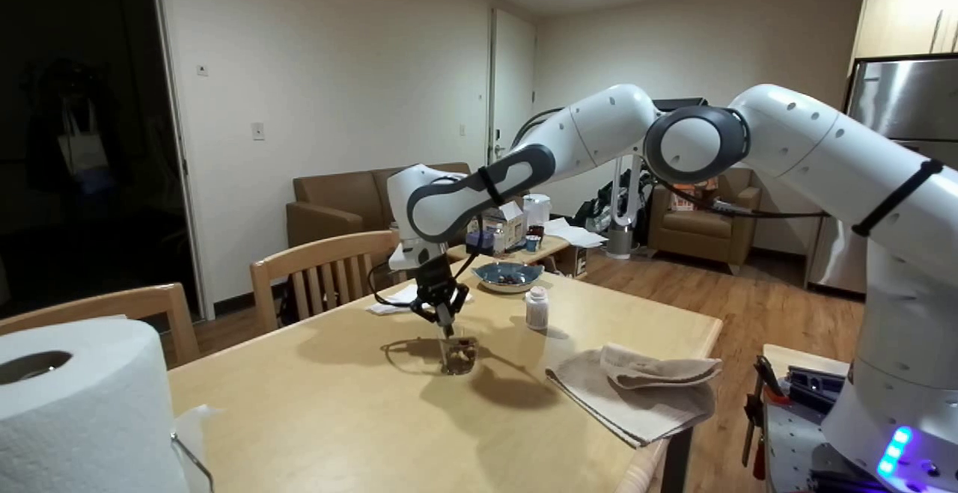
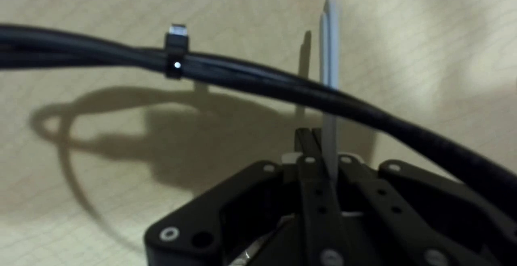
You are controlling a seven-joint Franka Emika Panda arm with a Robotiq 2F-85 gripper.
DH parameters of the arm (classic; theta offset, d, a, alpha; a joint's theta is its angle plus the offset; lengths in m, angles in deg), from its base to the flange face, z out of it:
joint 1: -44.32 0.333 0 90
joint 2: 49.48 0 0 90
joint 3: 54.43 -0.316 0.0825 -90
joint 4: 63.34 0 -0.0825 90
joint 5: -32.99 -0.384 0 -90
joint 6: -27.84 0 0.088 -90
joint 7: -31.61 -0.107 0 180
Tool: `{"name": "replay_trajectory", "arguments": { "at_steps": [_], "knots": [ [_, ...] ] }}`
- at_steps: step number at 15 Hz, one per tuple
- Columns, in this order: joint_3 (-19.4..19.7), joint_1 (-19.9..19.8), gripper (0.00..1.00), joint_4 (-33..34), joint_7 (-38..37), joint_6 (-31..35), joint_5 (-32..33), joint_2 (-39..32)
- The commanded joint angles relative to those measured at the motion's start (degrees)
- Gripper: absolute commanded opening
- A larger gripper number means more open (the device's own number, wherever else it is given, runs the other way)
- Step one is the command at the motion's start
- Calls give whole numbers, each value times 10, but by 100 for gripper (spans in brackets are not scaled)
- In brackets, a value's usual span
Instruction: Place the grey measuring spoon inside the glass cup
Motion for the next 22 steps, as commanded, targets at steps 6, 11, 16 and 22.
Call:
{"name": "replay_trajectory", "arguments": {
  "at_steps": [6, 11, 16, 22],
  "knots": [
    [45, 42, 4, -50, -132, 20, 51, 68],
    [57, 78, 3, -59, -173, 0, 53, 123],
    [103, 128, 3, -102, -277, 21, 101, 154],
    [109, 165, 3, -165, -461, 15, 255, 163]
  ]
}}
